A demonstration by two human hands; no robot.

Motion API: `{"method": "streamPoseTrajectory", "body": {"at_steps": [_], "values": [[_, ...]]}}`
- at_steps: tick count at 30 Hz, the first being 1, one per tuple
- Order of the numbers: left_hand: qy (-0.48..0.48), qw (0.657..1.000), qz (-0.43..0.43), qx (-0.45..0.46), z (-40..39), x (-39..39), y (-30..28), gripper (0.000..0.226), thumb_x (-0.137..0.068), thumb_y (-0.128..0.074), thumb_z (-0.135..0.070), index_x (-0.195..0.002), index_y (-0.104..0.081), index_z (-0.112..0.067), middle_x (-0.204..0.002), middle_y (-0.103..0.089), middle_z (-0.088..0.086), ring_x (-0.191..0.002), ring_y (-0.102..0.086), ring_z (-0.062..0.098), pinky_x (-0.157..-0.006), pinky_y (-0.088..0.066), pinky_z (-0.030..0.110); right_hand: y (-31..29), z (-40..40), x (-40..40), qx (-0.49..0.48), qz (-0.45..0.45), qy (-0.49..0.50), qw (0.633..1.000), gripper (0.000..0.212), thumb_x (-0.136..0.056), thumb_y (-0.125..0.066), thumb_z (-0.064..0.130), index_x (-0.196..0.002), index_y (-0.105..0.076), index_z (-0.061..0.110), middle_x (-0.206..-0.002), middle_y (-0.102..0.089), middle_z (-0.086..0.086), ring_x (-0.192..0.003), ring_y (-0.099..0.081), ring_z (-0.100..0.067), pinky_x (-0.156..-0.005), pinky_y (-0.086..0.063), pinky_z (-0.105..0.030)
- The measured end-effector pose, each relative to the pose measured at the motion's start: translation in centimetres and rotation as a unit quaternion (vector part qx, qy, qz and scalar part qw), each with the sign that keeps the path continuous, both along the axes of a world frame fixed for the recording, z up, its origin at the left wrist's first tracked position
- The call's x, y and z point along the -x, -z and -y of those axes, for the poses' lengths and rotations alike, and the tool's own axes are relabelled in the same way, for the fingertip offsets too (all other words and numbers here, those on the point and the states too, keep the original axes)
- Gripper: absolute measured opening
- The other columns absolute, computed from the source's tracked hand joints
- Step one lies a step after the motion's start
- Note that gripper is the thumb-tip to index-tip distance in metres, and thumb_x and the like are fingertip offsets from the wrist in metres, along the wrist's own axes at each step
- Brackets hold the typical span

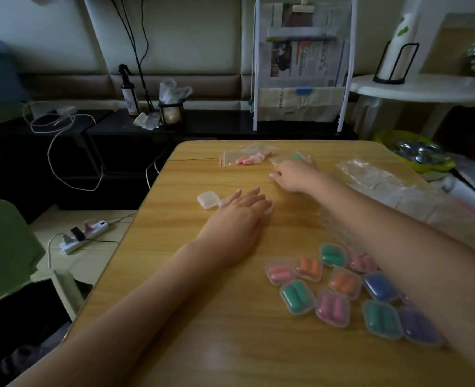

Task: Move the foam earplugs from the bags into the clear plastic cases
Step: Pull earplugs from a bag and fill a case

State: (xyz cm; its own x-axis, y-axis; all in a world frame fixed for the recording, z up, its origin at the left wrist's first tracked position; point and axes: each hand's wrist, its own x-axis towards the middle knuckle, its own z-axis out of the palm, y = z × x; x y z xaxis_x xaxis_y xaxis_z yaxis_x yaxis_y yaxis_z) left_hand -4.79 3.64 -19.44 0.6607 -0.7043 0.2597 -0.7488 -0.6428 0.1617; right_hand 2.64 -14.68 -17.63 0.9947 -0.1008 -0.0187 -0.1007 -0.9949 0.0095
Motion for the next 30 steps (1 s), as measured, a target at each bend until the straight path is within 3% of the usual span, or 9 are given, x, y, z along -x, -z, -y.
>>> {"method": "streamPoseTrajectory", "body": {"at_steps": [2,4,6,8,10,14,18,25,30], "values": [[-0.002,1.000,-0.004,0.023,-0.2,0.5,-0.4,0.038,-0.101,-0.036,-0.023,-0.137,-0.045,-0.017,-0.146,-0.042,0.001,-0.143,-0.020,0.012,-0.116,-0.001,0.027,-0.2,-0.2,0.7,-0.040,0.070,-0.012,0.997,0.035,-0.101,-0.039,0.035,-0.118,-0.063,0.015,-0.117,-0.064,-0.007,-0.107,-0.058,-0.023,-0.108,-0.032,-0.047],[-0.007,0.999,-0.008,0.048,-0.8,1.2,-0.7,0.030,-0.101,-0.038,-0.023,-0.124,-0.056,-0.015,-0.136,-0.052,0.004,-0.138,-0.032,0.014,-0.116,-0.005,0.026,-0.8,-0.5,2.2,-0.146,0.184,-0.019,0.972,0.028,-0.098,-0.048,0.030,-0.115,-0.065,0.015,-0.109,-0.068,-0.004,-0.080,-0.062,-0.015,-0.080,-0.051,-0.034],[-0.022,0.995,-0.025,0.090,-1.5,2.4,-0.7,0.023,-0.100,-0.043,-0.023,-0.109,-0.062,-0.014,-0.118,-0.060,0.002,-0.120,-0.049,0.017,-0.113,-0.025,0.028,-1.7,-1.2,4.4,-0.263,0.302,-0.017,0.916,0.022,-0.095,-0.057,0.024,-0.109,-0.069,0.013,-0.099,-0.071,-0.002,-0.073,-0.064,-0.012,-0.068,-0.050,-0.022],[-0.042,0.988,-0.045,0.139,-2.3,3.9,-0.7,0.019,-0.097,-0.049,-0.024,-0.100,-0.064,-0.013,-0.103,-0.059,-0.001,-0.097,-0.056,0.017,-0.088,-0.043,0.028,-2.7,-1.8,7.2,-0.363,0.364,-0.015,0.858,0.016,-0.090,-0.064,0.019,-0.101,-0.072,0.011,-0.090,-0.072,-0.001,-0.075,-0.064,-0.007,-0.068,-0.047,-0.010],[-0.045,0.985,-0.048,0.158,-3.0,5.3,-0.4,0.016,-0.095,-0.053,-0.023,-0.098,-0.064,-0.012,-0.100,-0.058,-0.001,-0.089,-0.056,0.016,-0.075,-0.042,0.024,-3.1,-2.6,10.2,-0.457,0.358,-0.010,0.814,0.011,-0.086,-0.068,0.013,-0.096,-0.071,0.012,-0.086,-0.072,0.001,-0.072,-0.063,0.000,-0.065,-0.045,-0.005],[-0.053,0.983,-0.021,0.177,-3.8,8.1,0.1,0.013,-0.093,-0.055,-0.021,-0.096,-0.065,-0.013,-0.098,-0.058,-0.003,-0.084,-0.053,0.010,-0.080,-0.042,0.023,-3.3,-3.4,15.8,-0.573,0.286,-0.002,0.768,0.025,-0.083,-0.070,0.005,-0.101,-0.063,0.021,-0.077,-0.071,0.008,-0.071,-0.068,0.000,-0.067,-0.050,-0.011],[-0.076,0.938,-0.024,0.336,-2.8,11.2,-1.3,0.010,-0.089,-0.055,-0.028,-0.087,-0.062,-0.021,-0.085,-0.062,-0.013,-0.079,-0.056,0.004,-0.070,-0.046,0.016,-3.5,-4.1,19.4,-0.658,0.239,0.006,0.715,0.020,-0.080,-0.072,0.003,-0.094,-0.072,0.017,-0.080,-0.074,0.001,-0.075,-0.070,-0.007,-0.067,-0.052,-0.015],[-0.072,0.789,-0.298,0.533,-0.8,12.4,-2.9,0.017,-0.087,-0.061,-0.024,-0.093,-0.063,-0.008,-0.084,-0.070,0.004,-0.079,-0.069,0.014,-0.069,-0.056,0.024,-3.1,-6.4,23.3,-0.653,0.180,0.010,0.736,0.007,-0.079,-0.074,0.015,-0.084,-0.070,0.016,-0.074,-0.069,0.009,-0.068,-0.065,0.004,-0.052,-0.046,-0.010],[-0.068,0.776,-0.321,0.539,-0.7,12.2,-2.7,0.012,-0.089,-0.061,-0.015,-0.090,-0.069,-0.007,-0.082,-0.072,0.006,-0.078,-0.071,0.017,-0.071,-0.057,0.025,-2.7,-5.8,23.5,-0.635,0.148,0.006,0.758,0.010,-0.078,-0.075,0.016,-0.080,-0.065,0.013,-0.076,-0.067,0.004,-0.065,-0.064,0.001,-0.052,-0.046,-0.011]]}}
